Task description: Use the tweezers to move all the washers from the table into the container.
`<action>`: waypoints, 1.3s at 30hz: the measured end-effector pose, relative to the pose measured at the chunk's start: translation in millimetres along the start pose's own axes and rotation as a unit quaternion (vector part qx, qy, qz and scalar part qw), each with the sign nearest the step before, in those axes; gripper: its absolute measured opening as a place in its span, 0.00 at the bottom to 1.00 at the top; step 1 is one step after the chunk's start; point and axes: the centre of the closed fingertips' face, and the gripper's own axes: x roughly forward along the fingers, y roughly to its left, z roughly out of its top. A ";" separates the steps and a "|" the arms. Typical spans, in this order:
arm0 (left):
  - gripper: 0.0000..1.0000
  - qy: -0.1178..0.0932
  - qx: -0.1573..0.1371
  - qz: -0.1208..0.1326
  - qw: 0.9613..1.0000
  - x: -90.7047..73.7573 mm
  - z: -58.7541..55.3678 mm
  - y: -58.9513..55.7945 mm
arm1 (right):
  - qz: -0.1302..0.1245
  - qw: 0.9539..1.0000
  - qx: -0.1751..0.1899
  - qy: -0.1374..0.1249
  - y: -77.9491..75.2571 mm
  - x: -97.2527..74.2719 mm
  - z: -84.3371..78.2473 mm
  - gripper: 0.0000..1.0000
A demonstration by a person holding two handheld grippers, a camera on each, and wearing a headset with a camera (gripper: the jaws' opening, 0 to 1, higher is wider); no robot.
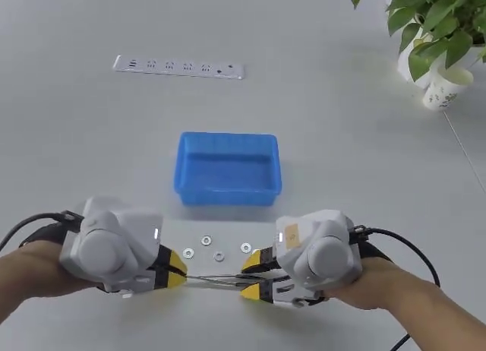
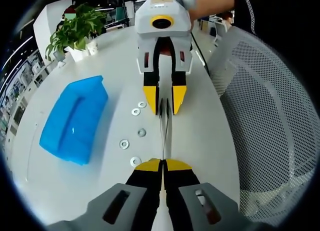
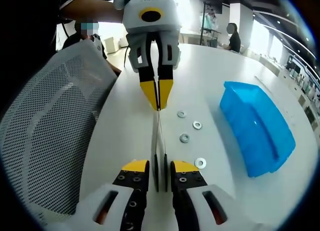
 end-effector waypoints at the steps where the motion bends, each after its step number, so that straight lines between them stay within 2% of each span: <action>1: 0.04 -0.001 0.000 0.000 1.000 -0.9 1.0 -0.1 | 0.000 1.000 0.000 0.000 -0.1 0.2 0.0 0.18; 13: 0.04 -0.015 0.003 0.001 1.000 -15.9 22.4 -3.2 | 0.000 1.000 -0.008 0.006 1.8 -0.1 0.8 0.17; 22: 0.04 -0.028 0.008 0.005 1.000 -24.5 39.3 -1.6 | -0.005 1.000 -0.016 0.006 0.2 -2.2 6.3 0.14; 39: 0.04 -0.046 0.024 0.006 0.999 -36.4 67.2 1.4 | -0.014 1.000 -0.022 0.010 -1.0 -5.6 7.0 0.12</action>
